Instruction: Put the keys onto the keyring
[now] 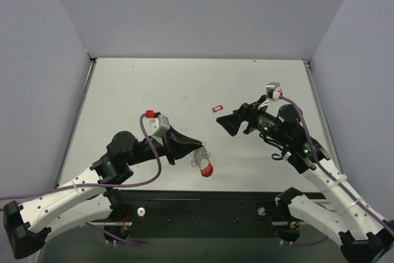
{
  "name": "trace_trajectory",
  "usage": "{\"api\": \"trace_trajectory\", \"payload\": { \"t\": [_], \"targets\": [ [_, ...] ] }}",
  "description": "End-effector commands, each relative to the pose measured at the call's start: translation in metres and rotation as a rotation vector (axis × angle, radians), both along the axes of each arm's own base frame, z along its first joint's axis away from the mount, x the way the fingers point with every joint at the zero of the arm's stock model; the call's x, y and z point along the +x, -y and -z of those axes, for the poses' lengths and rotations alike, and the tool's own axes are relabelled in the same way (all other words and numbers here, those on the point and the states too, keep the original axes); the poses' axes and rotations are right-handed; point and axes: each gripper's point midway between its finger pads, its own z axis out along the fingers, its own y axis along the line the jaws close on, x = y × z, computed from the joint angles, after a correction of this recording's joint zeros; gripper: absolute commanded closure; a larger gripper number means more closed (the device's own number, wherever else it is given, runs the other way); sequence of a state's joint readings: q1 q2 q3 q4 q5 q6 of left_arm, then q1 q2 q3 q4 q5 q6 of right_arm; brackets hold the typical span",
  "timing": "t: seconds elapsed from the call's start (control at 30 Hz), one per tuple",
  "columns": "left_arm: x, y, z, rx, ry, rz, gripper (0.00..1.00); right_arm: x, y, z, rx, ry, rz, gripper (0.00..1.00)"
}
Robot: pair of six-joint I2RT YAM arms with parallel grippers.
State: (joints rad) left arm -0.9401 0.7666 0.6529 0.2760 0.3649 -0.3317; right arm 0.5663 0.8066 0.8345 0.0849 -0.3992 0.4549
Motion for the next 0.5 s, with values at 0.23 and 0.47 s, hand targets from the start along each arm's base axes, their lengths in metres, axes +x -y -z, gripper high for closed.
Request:
{"api": "trace_trajectory", "payload": {
  "t": [0.23, 0.47],
  "targets": [
    [0.043, -0.02, 0.02, -0.036, -0.091, -0.167, 1.0, 0.061, 0.03, 0.063, -0.042, -0.228, 0.173, 0.03],
    [0.085, -0.055, 0.038, -0.073, -0.234, -0.286, 1.0, 0.101, 0.035, 0.14, -0.293, -0.446, 0.247, 0.14]
  ]
}}
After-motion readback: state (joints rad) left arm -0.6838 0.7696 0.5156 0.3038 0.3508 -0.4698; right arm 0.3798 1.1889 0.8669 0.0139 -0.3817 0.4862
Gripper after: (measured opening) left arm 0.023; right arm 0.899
